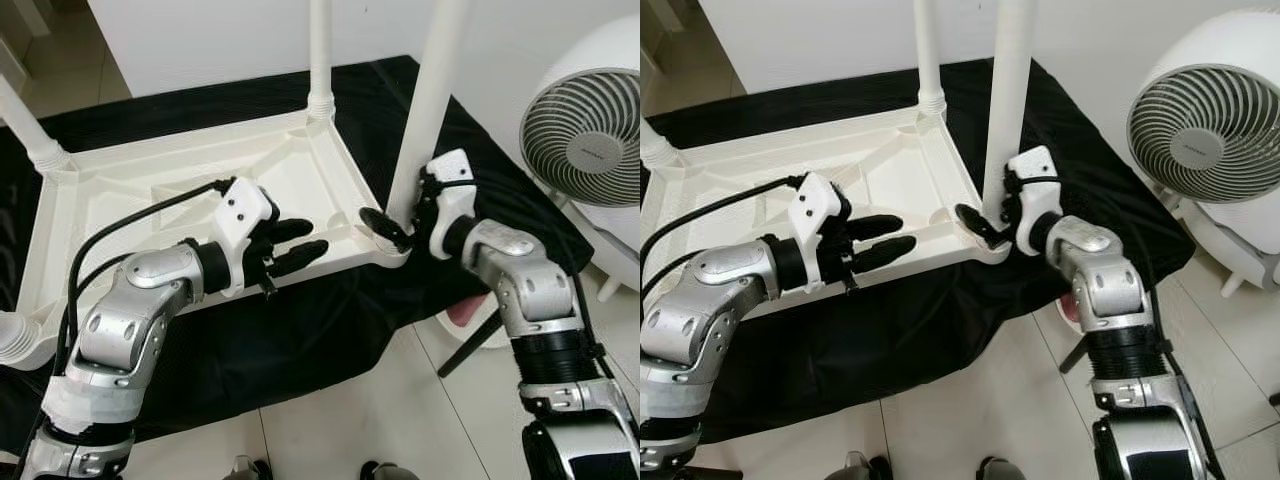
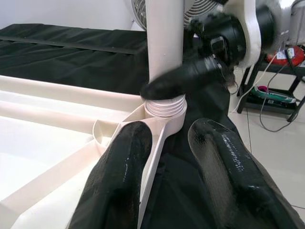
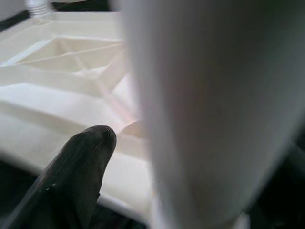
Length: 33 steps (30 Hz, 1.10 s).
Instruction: Building children table
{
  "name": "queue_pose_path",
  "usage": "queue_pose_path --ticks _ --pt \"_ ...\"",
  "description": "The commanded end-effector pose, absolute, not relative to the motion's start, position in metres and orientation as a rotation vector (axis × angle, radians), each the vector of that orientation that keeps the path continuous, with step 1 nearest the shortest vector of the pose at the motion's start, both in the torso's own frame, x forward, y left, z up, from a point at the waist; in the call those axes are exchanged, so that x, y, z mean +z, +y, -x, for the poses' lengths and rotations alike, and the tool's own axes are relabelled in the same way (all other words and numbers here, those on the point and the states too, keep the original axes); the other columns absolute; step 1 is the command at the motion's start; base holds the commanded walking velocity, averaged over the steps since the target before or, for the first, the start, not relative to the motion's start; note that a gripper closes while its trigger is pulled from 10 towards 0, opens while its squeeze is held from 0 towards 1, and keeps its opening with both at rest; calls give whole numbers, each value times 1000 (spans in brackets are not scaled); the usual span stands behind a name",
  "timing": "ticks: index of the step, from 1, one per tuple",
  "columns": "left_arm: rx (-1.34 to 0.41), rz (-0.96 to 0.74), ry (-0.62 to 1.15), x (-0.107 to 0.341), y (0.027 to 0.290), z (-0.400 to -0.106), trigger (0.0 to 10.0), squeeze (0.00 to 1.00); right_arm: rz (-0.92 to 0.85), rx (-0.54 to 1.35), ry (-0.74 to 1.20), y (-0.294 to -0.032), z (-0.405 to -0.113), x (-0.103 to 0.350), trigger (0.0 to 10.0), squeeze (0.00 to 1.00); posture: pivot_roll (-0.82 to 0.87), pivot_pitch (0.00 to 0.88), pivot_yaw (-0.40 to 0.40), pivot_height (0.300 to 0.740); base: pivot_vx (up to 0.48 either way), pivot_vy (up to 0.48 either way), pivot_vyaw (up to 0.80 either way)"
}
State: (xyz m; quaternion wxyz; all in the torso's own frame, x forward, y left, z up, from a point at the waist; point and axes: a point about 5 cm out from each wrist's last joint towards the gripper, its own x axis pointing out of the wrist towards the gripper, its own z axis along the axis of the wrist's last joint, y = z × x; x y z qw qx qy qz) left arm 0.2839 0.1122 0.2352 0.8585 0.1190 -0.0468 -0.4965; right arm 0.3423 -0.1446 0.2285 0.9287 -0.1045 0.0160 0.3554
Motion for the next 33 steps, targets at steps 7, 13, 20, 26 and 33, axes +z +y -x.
queue_pose_path --ticks 7,13,20,26,33 --pt "-984 -258 -95 236 117 -285 10000 0 198 810 78 -141 -349 220 0 0 -82 162 89 740 0 0 0" --pt "-985 -257 -94 236 117 -284 10000 0 187 795 75 -143 -351 219 0 0 -82 162 89 740 0 0 0" --pt "-993 -254 -93 235 115 -284 10000 0 145 609 107 -145 -352 210 0 0 -90 168 92 740 0 0 0" --pt "-999 -253 -88 235 115 -284 10000 0 103 361 133 -146 -351 199 0 0 -92 168 93 740 0 0 0" --pt "-1023 -249 -84 235 112 -283 10000 0 77 52 122 -144 -346 191 0 0 -95 167 93 740 0 0 0"
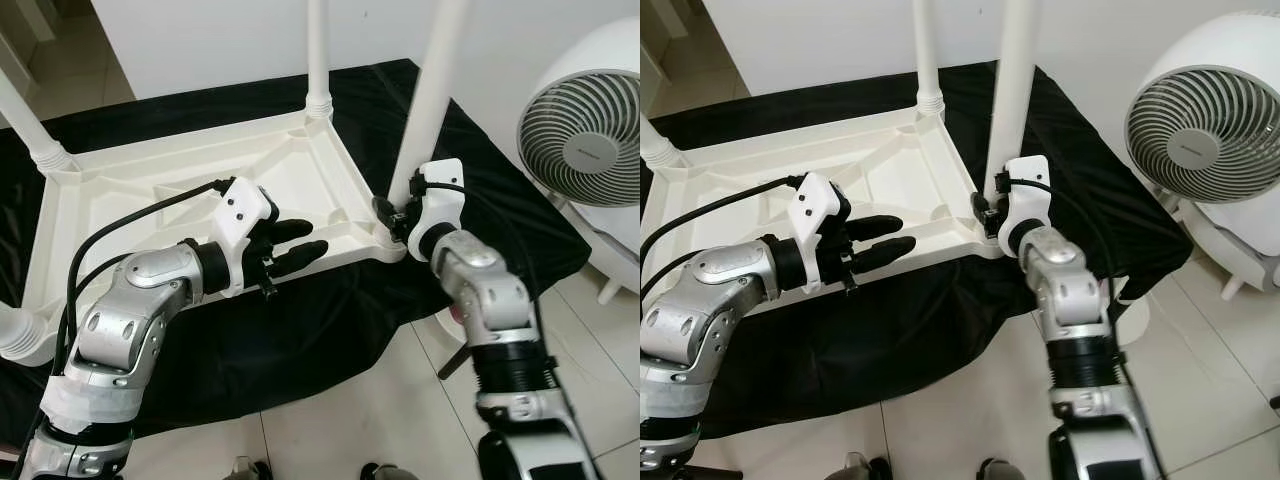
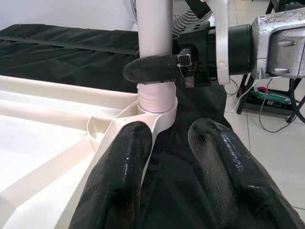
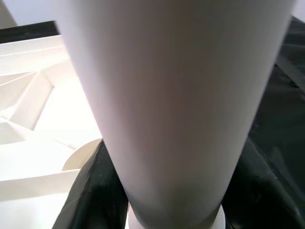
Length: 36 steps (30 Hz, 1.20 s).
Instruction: Building children table
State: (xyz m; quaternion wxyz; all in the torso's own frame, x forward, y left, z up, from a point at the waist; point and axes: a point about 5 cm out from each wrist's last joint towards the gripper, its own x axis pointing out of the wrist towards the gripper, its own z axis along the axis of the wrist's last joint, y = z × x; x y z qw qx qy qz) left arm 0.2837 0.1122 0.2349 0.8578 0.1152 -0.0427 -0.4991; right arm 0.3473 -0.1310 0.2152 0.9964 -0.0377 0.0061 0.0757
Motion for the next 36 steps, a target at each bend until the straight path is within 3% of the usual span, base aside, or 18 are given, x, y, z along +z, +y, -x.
queue_pose_path --ticks 1,3,5,6,8,9,10,11,14,15,19,20,27,32,36 --pt "-1023 -249 -84 235 112 -283 10000 0 77 52 122 -144 -346 191 0 0 -95 167 93 740 0 0 0" --pt "-1026 -249 -86 235 112 -282 10000 0 13 -79 116 -144 -343 188 0 0 -96 165 92 740 0 0 0" --pt "-1026 -249 -86 235 112 -282 10000 0 13 -79 116 -144 -343 188 0 0 -96 165 92 740 0 0 0" --pt "-1034 -248 -97 236 112 -282 10000 0 -83 -209 98 -136 -336 186 0 0 -93 163 90 740 0 0 0" --pt "-1038 -245 -106 237 112 -281 10000 0 -120 -228 92 -128 -333 186 0 0 -93 163 90 740 0 0 0" --pt "-1043 -249 -112 238 111 -281 10000 0 -103 -186 67 -121 -332 190 1059 0 -92 159 89 740 0 0 0" --pt "-1043 -249 -112 238 111 -281 10000 0 -103 -186 67 -121 -332 190 1059 0 -92 159 89 740 0 0 0" --pt "-1045 -252 -117 239 111 -281 10000 0 -95 -145 45 -115 -331 193 10000 0 -92 159 89 740 0 0 0" --pt "-1044 -258 -130 241 111 -282 10000 0 -93 -47 -1 -105 -330 201 10000 0 -96 152 87 740 0 0 0" --pt "-1044 -259 -133 241 110 -282 10000 0 -93 -35 -14 -106 -330 203 10000 1000 -96 152 87 740 0 0 0" --pt "-1045 -267 -141 242 110 -282 10000 0 -94 79 -58 -103 -331 215 10000 1000 -96 152 87 740 0 0 0" --pt "-1045 -274 -145 242 110 -282 10000 0 -101 158 -70 -100 -330 220 10000 0 -99 148 85 740 0 0 0" --pt "-1062 -335 -155 243 109 -280 10000 0 12 358 -145 -108 -326 239 10000 0 -99 149 79 740 0 0 0" --pt "-1117 -382 -163 245 109 -277 10000 0 171 552 -43 -135 -333 237 10000 0 -100 152 78 740 0 0 0" --pt "-1127 -390 -166 248 110 -277 10000 0 221 572 -9 -144 -338 235 10000 0 -100 152 78 740 0 0 0"
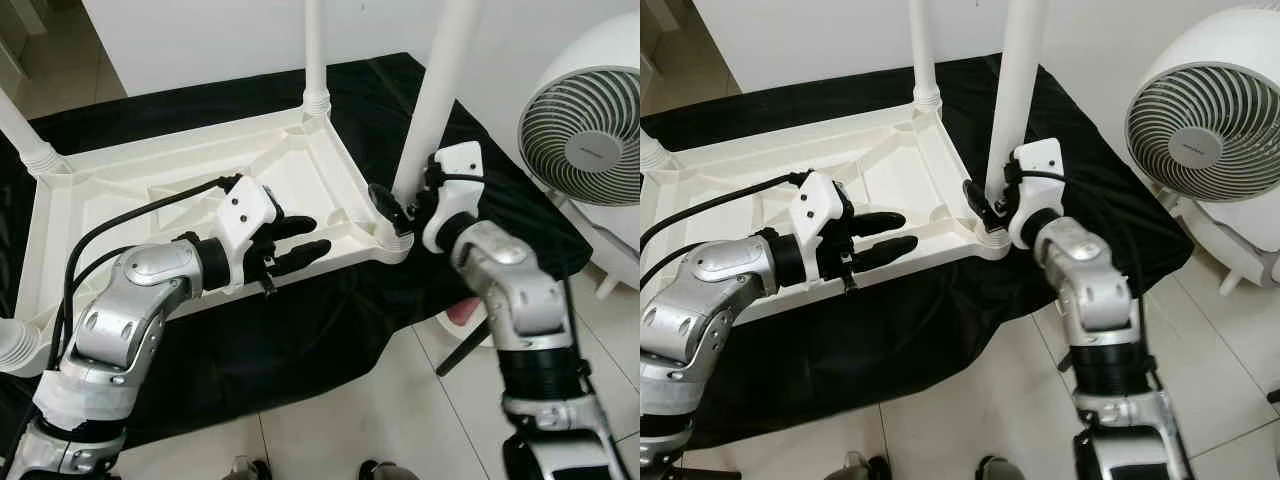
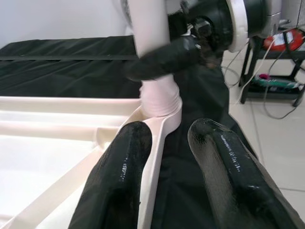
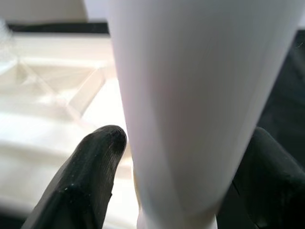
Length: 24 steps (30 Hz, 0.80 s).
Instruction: Building children table
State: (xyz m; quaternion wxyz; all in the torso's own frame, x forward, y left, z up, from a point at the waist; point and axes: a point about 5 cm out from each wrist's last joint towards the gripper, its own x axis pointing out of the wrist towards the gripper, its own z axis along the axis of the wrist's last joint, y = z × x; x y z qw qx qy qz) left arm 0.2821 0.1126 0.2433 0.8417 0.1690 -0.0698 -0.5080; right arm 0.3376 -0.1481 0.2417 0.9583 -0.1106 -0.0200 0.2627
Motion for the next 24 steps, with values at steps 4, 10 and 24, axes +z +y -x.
queue_pose_path --ticks 4,10,24 --pt "-1147 -400 -170 249 109 -277 10000 0 207 638 34 -148 -343 232 10000 0 -95 152 81 740 0 0 0" --pt "-1157 -405 -172 250 108 -277 10000 0 180 705 84 -149 -347 227 10000 0 -95 152 81 740 0 0 0" --pt "-1096 -340 -146 237 109 -278 10000 0 127 705 133 -145 -346 212 0 0 -94 137 64 740 0 0 0"
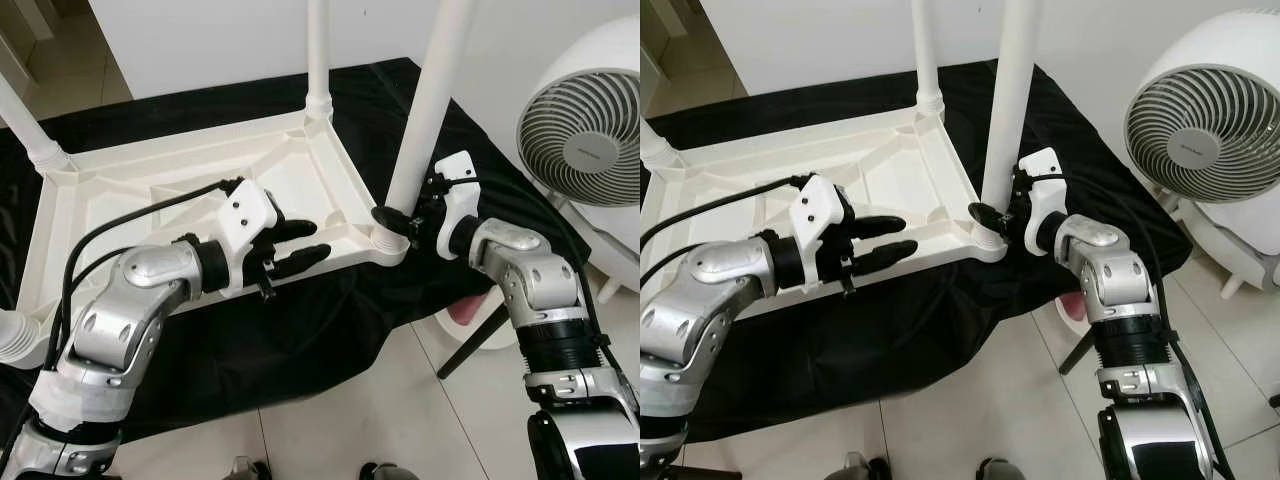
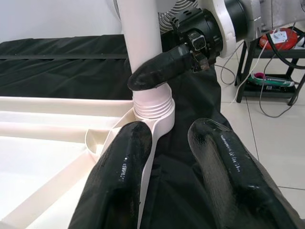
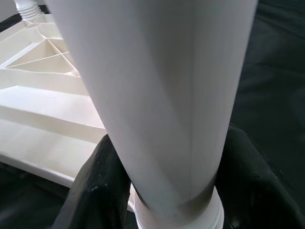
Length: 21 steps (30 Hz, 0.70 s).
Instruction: Building children table
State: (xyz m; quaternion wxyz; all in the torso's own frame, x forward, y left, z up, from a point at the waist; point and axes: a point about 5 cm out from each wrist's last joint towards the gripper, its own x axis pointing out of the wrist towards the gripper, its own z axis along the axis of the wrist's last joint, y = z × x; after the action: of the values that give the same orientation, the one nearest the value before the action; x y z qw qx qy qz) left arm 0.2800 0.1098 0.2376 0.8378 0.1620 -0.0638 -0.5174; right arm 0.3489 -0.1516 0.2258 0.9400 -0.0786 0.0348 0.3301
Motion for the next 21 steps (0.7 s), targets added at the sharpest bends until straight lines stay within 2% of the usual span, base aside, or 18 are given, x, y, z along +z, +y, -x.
queue_pose_path --ticks 1,6,10,13,17,21 --pt "-1079 -328 -147 236 110 -278 10000 0 85 597 147 -144 -347 208 0 0 -97 133 58 740 0 0 0" --pt "-1067 -321 -147 235 111 -278 10000 0 54 458 154 -145 -350 204 0 0 -94 131 58 740 0 0 0" --pt "-1051 -318 -143 233 112 -280 10000 0 25 167 115 -145 -348 200 0 0 -103 112 62 740 0 0 0" --pt "-1051 -318 -143 233 112 -280 10000 0 25 167 115 -145 -348 200 0 0 -103 112 62 740 0 0 0" --pt "-1036 -307 -142 232 114 -284 10000 0 5 -29 86 -144 -341 196 0 0 -110 102 65 740 0 0 0" --pt "-1023 -295 -139 230 115 -286 10000 0 -29 -91 94 -139 -335 191 0 0 -122 92 65 740 0 0 0"
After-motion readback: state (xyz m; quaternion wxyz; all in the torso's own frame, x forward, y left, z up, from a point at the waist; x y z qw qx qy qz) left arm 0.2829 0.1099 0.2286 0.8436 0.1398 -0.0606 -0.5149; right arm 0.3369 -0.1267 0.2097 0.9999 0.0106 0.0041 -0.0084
